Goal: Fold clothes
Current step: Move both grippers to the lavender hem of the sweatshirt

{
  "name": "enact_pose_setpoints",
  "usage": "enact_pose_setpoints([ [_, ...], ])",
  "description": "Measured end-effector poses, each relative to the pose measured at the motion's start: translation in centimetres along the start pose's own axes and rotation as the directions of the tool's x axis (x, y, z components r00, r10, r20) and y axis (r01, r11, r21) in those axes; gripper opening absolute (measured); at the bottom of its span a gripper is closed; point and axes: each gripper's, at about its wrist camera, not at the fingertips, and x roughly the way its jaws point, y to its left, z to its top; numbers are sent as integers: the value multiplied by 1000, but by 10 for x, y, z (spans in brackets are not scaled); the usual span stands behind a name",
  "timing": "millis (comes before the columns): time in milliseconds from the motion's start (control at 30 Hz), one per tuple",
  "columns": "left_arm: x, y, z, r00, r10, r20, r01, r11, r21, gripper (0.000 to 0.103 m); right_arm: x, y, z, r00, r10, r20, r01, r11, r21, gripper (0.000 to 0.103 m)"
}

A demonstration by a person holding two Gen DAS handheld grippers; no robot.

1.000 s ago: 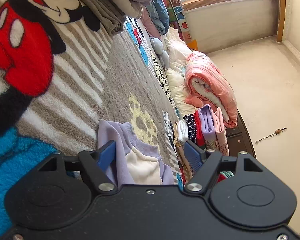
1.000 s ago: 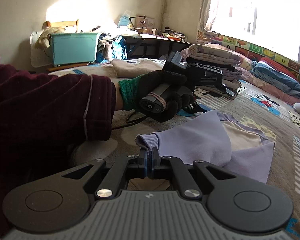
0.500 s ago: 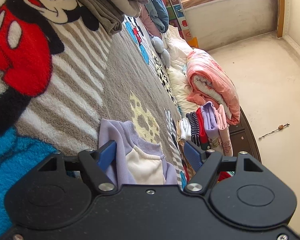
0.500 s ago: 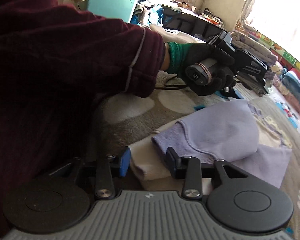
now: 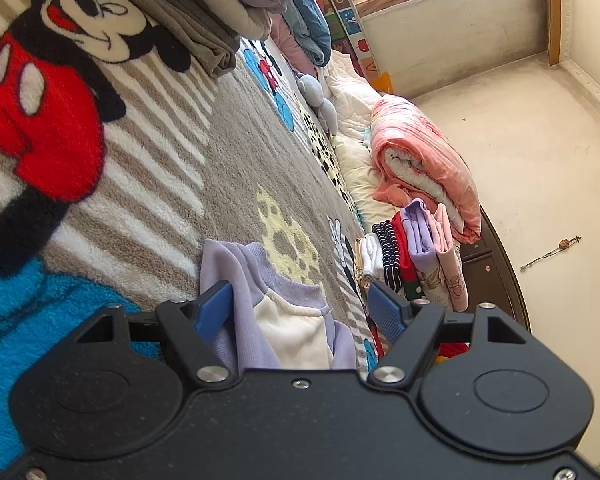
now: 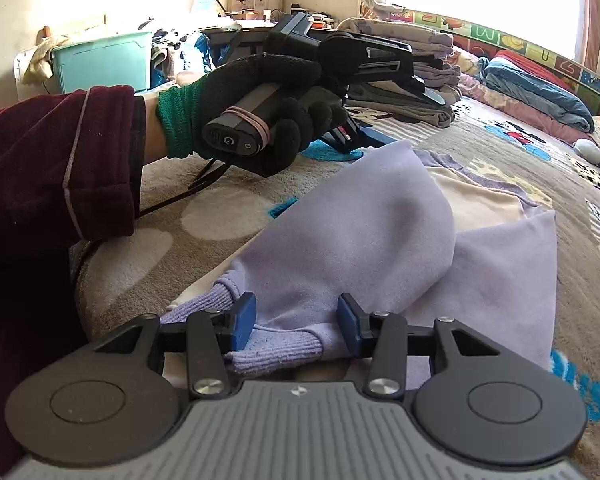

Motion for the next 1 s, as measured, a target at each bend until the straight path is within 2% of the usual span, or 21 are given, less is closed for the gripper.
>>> enact_pose_setpoints([
  [167, -25, -16, -7, 1000, 14, 27, -16, 997, 81, 75, -22, 10, 5, 997, 0, 73, 3, 999, -35, 51],
  [200, -26, -23, -14, 1000, -8, 7, 7, 993, 120, 75, -22, 10, 5, 997, 6, 76, -4, 1000, -30, 54],
  [333, -30, -51, -39, 993, -83, -81, 102, 958, 270, 75, -7, 7, -2, 999, 27, 29, -27, 1000, -7, 57],
  [400, -20, -59, -55, 992, -13, -129, 57, 936, 348, 75, -6, 3, -4, 999, 35, 28, -36, 999, 35, 57],
  [433, -11, -60, -62, 988, 82, -128, -26, 919, 393, 75, -7, 2, -2, 999, 39, 24, -40, 998, 50, 57],
  [467, -3, -60, -70, 979, 169, -110, -103, 887, 450, 72, -11, 2, 2, 999, 44, 19, -44, 998, 54, 57],
  [500, 0, -60, -77, 976, 195, -97, -121, 856, 502, 70, -15, 3, 7, 999, 50, 20, -51, 998, 42, 57],
  [667, -12, -86, -87, 986, 165, -29, -106, 749, 654, 69, -29, -2, 37, 998, 26, 61, -23, 999, -46, 57],
  [733, -13, -83, -85, 986, 165, -24, -107, 737, 667, 69, -21, -15, 49, 997, 17, 69, -14, 999, -52, 58],
  [833, -1, -79, -83, 970, 243, 16, -185, 691, 699, 68, 0, -33, 58, 999, 6, 54, -3, 999, -52, 58],
  [900, 6, -77, -81, 963, 267, 31, -209, 673, 709, 67, 18, -44, 55, 1000, 12, 23, -12, 1000, -21, 58],
  [1000, 23, -75, -74, 945, 319, 69, -264, 623, 737, 65, 41, -52, 45, 999, 34, -28, -33, 999, 19, 60],
])
